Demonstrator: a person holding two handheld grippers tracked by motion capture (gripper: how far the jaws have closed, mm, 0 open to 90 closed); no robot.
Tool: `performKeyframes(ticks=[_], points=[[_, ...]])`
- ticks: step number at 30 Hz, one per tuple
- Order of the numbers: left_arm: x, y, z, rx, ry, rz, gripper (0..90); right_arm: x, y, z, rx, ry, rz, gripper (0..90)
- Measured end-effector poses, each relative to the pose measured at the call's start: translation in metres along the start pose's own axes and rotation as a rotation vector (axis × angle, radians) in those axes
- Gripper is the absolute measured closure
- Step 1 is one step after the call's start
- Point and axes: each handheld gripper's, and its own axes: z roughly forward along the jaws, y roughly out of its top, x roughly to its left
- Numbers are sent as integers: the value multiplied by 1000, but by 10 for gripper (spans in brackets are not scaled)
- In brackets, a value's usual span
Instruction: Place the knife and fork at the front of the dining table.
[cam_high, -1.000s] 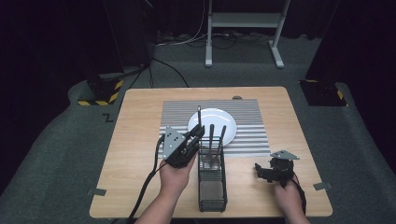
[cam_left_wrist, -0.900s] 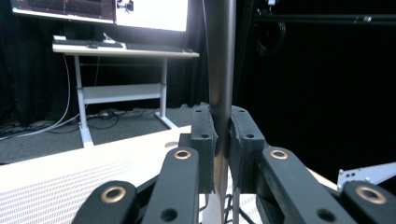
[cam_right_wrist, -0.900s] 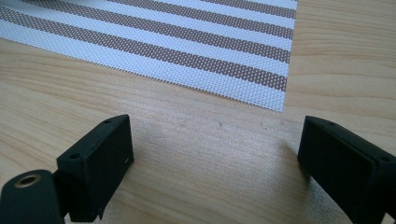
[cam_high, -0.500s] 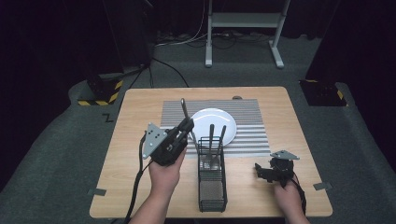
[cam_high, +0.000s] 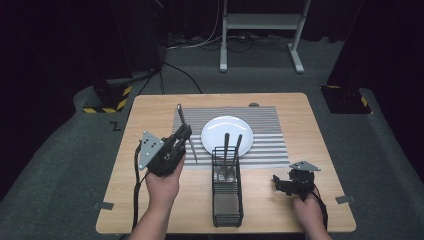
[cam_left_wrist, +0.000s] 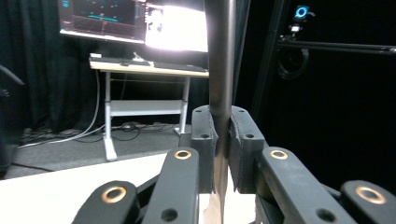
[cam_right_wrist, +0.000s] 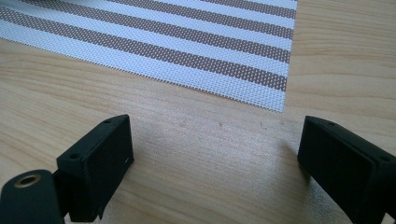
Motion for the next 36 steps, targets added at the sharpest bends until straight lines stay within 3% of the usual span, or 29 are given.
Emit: performKeyframes(ticks=[9, 16, 24, 33, 36], points=[[13, -19, 1, 64, 46, 51, 815, 0, 0, 0, 0, 0, 0, 101], [21, -34, 3, 96, 65, 66, 816, 0, 0, 0, 0, 0, 0, 101], [28, -49, 8, 136, 104, 76, 817, 0, 0, 0, 0, 2, -3, 100], [38, -59, 15, 156, 127, 54, 817, 0, 0, 0, 1, 2, -1, 101], [45, -63, 23, 184, 125, 48, 818, 0, 0, 0, 1, 2, -4, 100]])
